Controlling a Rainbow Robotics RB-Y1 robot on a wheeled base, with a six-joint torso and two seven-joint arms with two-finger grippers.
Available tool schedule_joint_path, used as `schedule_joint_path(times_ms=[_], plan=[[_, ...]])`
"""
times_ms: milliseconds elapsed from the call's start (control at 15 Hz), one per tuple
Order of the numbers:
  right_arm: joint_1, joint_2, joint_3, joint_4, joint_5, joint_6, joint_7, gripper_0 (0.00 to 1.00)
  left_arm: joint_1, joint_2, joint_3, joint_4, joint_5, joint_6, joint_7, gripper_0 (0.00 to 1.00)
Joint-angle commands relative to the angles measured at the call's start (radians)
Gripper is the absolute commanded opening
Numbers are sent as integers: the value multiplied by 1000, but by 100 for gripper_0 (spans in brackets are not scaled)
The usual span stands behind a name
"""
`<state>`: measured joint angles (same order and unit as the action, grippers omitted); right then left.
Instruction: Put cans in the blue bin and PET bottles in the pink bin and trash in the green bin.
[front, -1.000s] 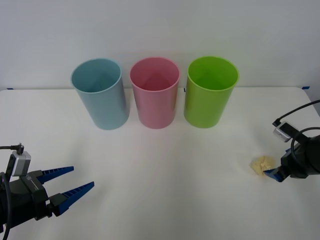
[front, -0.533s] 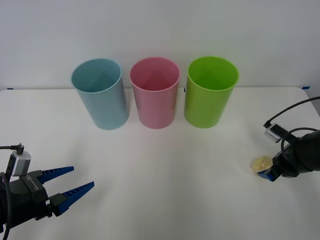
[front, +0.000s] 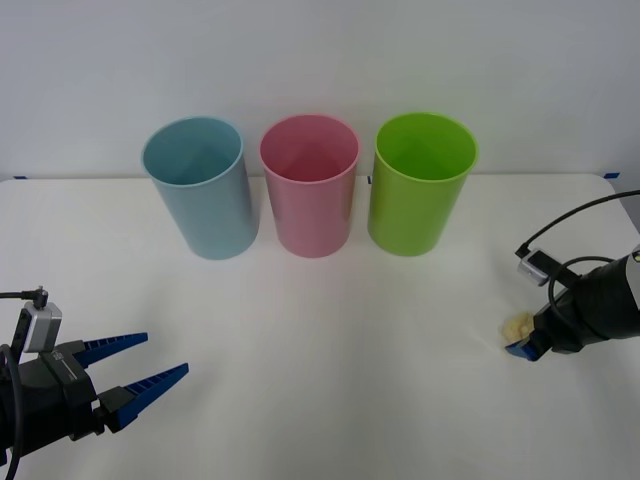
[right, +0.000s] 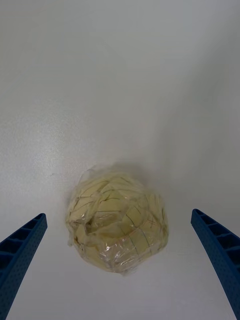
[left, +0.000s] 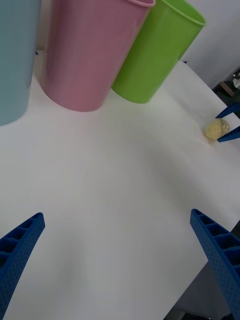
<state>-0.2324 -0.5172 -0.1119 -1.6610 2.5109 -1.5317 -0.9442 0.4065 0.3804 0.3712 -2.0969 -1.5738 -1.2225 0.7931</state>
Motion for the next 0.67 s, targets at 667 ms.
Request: schedule_joint_path(times_ms=[667], plan=[[-10,2,57,37,6,53,-16,100,0,0,0,0,0,0,0,100]])
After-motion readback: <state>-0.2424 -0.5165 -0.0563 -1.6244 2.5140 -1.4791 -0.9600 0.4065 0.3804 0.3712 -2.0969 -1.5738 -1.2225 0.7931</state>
